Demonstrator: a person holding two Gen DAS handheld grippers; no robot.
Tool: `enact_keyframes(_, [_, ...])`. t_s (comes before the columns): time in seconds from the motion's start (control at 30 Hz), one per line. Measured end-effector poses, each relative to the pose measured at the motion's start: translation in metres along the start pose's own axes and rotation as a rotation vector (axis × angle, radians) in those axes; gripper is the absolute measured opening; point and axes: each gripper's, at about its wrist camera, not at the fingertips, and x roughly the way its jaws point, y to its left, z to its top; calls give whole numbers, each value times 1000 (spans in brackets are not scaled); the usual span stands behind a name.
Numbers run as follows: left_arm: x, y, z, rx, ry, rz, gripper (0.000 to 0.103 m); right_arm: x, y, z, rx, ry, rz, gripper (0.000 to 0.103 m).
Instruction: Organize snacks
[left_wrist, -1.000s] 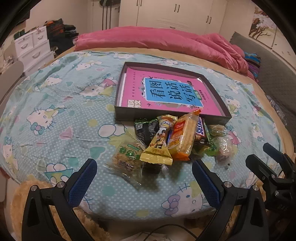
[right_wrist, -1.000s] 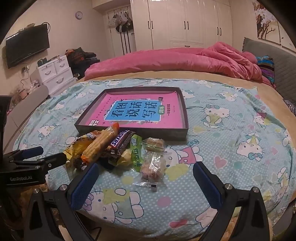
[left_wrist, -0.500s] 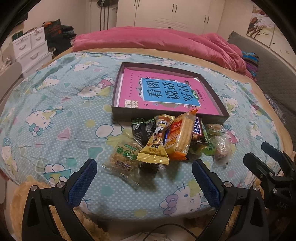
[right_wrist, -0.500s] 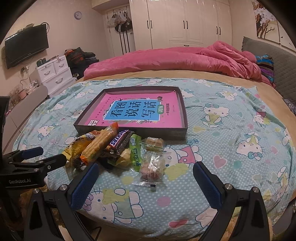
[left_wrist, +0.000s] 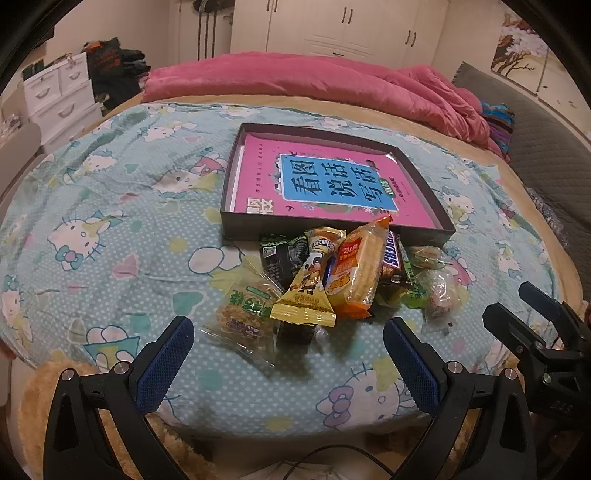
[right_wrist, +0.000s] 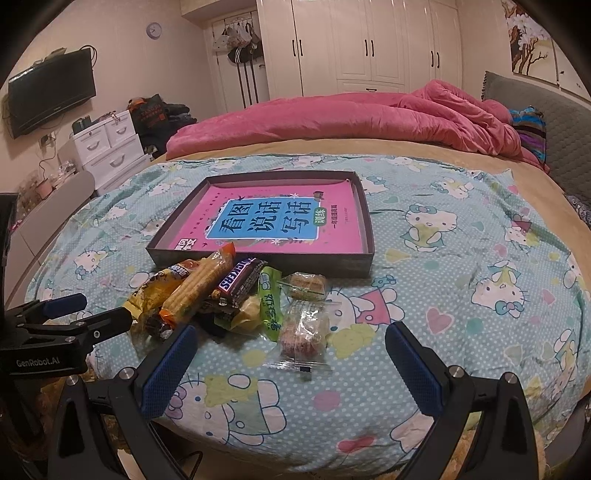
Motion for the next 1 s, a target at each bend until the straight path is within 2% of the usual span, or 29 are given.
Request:
enact_keyframes(0.7, [6,3,-1,5,22,4,102,5,-4,-1,12,13,-13,102])
enact_keyframes(1.0, [17,24,-1,-20,83,34,102,10,-5,-1,22,24,-10,102])
